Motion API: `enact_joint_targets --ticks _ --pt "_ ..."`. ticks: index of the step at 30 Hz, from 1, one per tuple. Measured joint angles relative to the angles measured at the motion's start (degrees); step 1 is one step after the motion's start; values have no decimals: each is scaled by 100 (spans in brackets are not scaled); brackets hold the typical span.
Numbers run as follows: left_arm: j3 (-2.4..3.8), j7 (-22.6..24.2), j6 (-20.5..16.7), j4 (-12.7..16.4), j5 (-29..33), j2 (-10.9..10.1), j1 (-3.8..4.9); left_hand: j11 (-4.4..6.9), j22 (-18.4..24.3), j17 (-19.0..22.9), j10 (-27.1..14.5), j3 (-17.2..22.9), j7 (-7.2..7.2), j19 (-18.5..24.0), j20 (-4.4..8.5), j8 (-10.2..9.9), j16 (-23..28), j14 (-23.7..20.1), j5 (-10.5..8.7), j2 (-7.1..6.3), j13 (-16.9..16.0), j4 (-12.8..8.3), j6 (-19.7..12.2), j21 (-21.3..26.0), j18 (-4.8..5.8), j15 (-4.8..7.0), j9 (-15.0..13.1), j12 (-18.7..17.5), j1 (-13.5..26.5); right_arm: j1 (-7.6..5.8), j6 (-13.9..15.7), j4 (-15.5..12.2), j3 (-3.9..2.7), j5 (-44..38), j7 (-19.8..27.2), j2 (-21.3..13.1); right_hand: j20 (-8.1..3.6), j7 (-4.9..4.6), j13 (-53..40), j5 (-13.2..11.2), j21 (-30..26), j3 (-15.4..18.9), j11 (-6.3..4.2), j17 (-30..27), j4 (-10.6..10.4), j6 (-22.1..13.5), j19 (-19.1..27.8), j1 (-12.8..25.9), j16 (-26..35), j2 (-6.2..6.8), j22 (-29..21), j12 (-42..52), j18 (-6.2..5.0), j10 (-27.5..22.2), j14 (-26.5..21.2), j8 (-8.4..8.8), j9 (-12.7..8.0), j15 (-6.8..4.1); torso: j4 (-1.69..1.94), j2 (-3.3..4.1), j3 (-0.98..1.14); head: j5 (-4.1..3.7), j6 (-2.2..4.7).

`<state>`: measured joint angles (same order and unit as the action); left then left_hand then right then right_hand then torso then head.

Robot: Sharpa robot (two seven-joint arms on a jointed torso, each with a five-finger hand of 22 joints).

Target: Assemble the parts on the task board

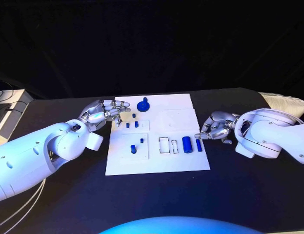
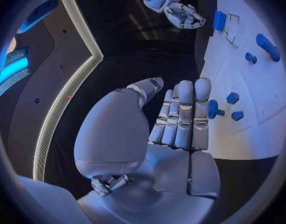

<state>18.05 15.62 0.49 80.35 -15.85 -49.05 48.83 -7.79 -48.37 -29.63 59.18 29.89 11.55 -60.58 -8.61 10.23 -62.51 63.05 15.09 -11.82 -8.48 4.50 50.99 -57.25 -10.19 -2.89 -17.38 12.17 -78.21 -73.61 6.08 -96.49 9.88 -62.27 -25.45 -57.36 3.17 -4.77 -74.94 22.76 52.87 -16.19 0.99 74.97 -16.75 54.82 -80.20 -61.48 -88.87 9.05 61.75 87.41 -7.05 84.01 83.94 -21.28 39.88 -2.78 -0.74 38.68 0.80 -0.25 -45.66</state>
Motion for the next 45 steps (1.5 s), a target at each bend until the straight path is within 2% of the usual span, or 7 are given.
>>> enact_joint_targets --ticks 3,8,14,22,31,40,45 --pt "0 0 -1 9 0 -10 -3 0 0 0 0 0 0 0 0 0 0 0 0 0 0 0 0 0 0 0 0 -1 0 0 -33 15 22 -15 -58 127 -22 31 0 0 72 49 -39 0 0 31 -22 59 -8 -30 57 89 -1 1 20 -26 41 -20 -1 -2 -3 -7 -9" --pt "0 0 -2 19 0 -23 -5 0 0 0 0 0 0 0 0 0 0 0 0 0 -7 0 0 0 0 0 0 -1 0 -1 -36 62 47 -34 -113 342 -22 23 1 0 114 150 -39 -1 -8 63 -23 193 -27 -14 116 135 0 1 1 -43 137 -40 0 -2 -7 -15 -20" --pt "-1 -1 -3 27 0 -49 -7 0 0 1 0 0 0 0 0 0 0 0 0 0 -7 0 0 0 0 0 0 -1 0 -1 -81 129 67 -73 -158 493 -41 23 1 0 131 311 -39 -1 -8 63 -42 531 -48 -90 167 135 -1 1 0 -67 337 -40 9 1 -8 -15 -37" --pt "-1 -3 -5 45 0 -75 -8 0 -1 1 0 0 0 0 0 -1 0 0 0 0 -6 0 0 0 0 0 0 -2 0 18 -356 255 108 -322 -231 581 -41 53 2 -54 131 474 -80 -1 -16 93 -43 784 -48 -148 208 135 -1 1 22 -156 610 -61 2 7 -7 10 -69" --pt "-1 -3 -6 45 1 -97 -8 0 0 0 0 -16 0 0 0 22 0 0 0 0 -6 16 0 0 0 0 0 20 0 25 -642 262 116 -751 -286 620 -63 116 3 -166 249 623 -121 -2 -8 156 -65 871 -68 -194 321 137 -1 0 16 -310 954 -97 2 7 4 27 -90" --pt "-1 -4 -5 44 3 -97 -8 0 -1 -3 0 -16 0 0 0 22 0 0 0 0 -11 16 0 0 0 0 0 20 0 77 -792 338 118 -951 -310 762 -81 116 4 -224 264 657 -121 -3 -8 156 -83 870 -68 -194 342 159 -1 0 1 -354 1056 -122 -1 9 3 29 -95" --pt "-1 -6 -2 44 4 -100 -8 0 -1 -3 0 -16 0 0 0 22 0 0 0 0 -11 16 0 0 0 0 0 20 0 175 -840 453 115 -987 -316 840 -81 138 4 -327 264 719 -121 -3 -7 134 -83 882 -67 -206 342 159 -1 0 0 -354 1137 -122 7 12 2 35 -112"
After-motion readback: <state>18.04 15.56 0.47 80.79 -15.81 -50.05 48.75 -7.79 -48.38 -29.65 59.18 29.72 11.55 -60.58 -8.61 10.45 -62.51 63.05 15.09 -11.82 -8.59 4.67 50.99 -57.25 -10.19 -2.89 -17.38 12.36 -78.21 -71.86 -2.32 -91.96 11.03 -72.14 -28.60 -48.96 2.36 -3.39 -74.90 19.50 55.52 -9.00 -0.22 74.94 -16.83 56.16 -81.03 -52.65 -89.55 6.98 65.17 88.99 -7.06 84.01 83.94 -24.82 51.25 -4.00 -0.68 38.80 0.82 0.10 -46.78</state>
